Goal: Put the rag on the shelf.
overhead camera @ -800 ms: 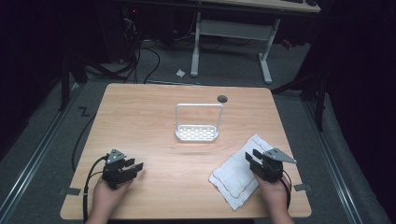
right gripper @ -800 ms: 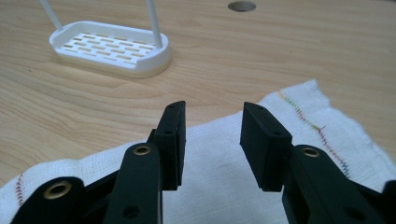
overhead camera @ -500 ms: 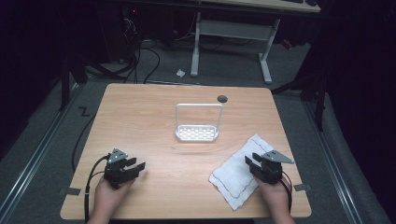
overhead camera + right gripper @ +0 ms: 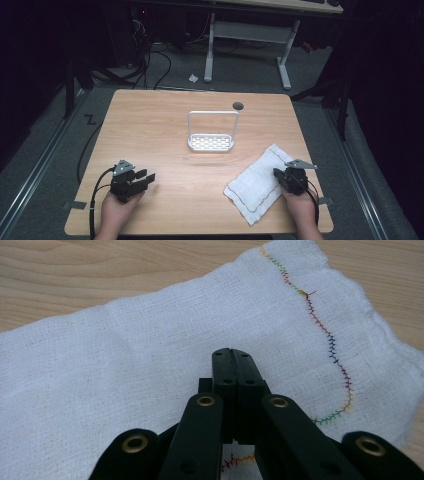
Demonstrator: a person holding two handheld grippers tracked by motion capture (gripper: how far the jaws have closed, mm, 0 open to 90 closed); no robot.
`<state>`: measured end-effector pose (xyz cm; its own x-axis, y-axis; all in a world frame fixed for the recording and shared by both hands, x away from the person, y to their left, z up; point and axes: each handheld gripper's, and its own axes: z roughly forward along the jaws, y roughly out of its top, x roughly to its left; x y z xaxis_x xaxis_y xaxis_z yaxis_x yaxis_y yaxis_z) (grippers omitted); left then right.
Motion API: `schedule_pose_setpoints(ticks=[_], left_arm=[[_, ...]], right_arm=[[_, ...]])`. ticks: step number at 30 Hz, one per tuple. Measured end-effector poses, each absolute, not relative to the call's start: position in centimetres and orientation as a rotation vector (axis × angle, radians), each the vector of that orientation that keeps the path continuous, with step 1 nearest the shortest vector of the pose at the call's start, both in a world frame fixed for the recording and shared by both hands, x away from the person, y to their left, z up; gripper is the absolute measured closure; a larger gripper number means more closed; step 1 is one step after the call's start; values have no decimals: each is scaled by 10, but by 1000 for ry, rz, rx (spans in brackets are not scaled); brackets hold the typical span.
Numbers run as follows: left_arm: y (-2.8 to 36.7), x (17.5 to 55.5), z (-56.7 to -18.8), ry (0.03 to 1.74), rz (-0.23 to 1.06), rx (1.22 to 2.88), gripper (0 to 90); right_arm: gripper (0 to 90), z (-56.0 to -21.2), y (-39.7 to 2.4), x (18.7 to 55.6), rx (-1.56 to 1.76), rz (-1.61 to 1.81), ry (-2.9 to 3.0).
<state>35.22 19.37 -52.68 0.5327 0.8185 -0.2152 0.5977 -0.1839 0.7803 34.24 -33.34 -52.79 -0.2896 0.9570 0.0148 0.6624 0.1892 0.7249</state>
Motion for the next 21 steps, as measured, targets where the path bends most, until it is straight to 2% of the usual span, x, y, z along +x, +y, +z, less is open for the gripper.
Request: schedule_pose_setpoints(ticks=[9,15,21], left_arm=[[179,347,-524,1096,272,1929,802],[143,336,-522,989,241,2004,899],[92,332,-530,882,220,2103,900]], right_arm=[[900,-529,-317,344,1440,915,2094],[900,-530,-295,343,1373,949,2158],[900,-530,-270,338,1303,982,2236]])
